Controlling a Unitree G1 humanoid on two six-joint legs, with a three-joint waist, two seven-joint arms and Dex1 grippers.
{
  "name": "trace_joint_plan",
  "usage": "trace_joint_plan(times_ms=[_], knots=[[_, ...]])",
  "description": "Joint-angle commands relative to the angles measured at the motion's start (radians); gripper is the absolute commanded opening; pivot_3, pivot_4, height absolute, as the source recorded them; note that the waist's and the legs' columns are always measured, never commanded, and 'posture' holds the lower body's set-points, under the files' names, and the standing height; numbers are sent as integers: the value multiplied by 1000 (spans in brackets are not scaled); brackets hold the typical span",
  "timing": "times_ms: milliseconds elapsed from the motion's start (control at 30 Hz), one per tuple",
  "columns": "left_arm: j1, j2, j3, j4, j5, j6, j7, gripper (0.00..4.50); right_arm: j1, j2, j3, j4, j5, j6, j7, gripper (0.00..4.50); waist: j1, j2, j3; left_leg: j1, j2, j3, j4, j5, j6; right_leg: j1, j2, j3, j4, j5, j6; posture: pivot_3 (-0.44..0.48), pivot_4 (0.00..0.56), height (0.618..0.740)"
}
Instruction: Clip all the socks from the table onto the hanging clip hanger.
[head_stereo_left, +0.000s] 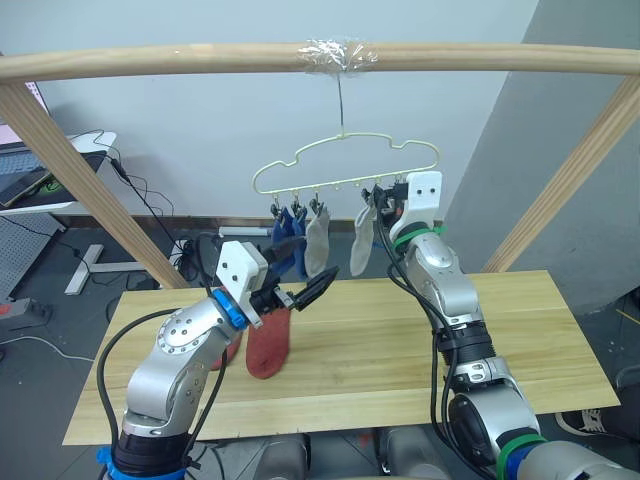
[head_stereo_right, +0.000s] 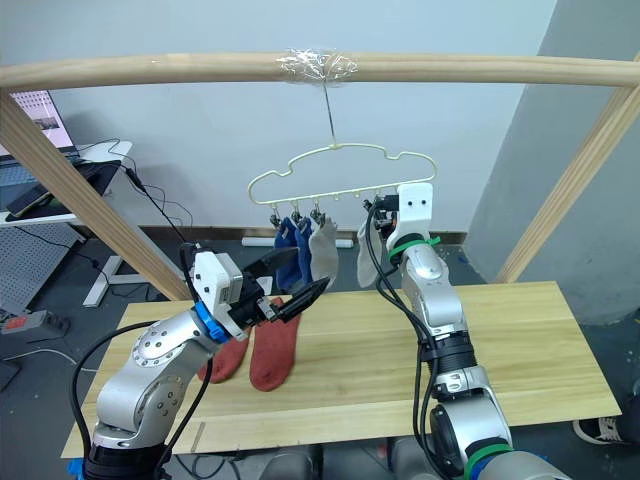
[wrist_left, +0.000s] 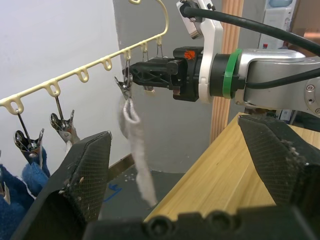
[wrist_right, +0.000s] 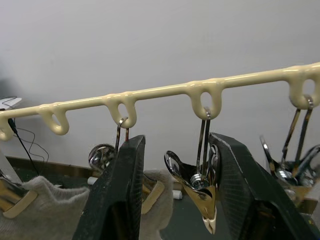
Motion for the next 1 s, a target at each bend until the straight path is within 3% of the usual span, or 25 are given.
trace_joint_plan(times_ms=[33,133,300,400,533,733,1000], knots=[[-1,-4,-11,-51,-10,-16,4,4500,-32,3,-3,-16,2,-15,8,2040,0,0,0,0,0,0,0,0,0,0,0,0,0,0,0,44,130,740],[-1,-3,-12,-51,-12,-15,3,4500,-27,4,-2,-21,1,-8,8,1880,0,0,0,0,0,0,0,0,0,0,0,0,0,0,0,44,130,740],[-6,-2,-17,-43,-9,-18,3,4500,-23,-2,-6,-20,-4,4,4,521,0,0,0,0,0,0,0,0,0,0,0,0,0,0,0,38,123,740],[-9,-5,-19,-37,-8,-20,4,4500,-23,-9,-9,-20,-2,10,6,37,0,0,0,0,0,0,0,0,0,0,0,0,0,0,0,32,124,740],[14,8,-41,16,62,3,46,4500,-5,-24,-31,-74,38,90,28,37,1,0,0,0,0,0,0,0,0,0,0,0,0,0,0,32,127,740],[51,27,-40,282,209,-3,150,4500,45,-86,-32,-236,124,324,117,37,0,0,0,5,0,0,-1,0,0,3,0,0,1,-1,1,-11,143,740],[-111,7,-120,725,398,-139,172,4500,95,-119,-26,-361,141,458,112,37,3,0,0,5,0,0,1,0,0,3,0,0,1,-1,0,-63,161,740]])
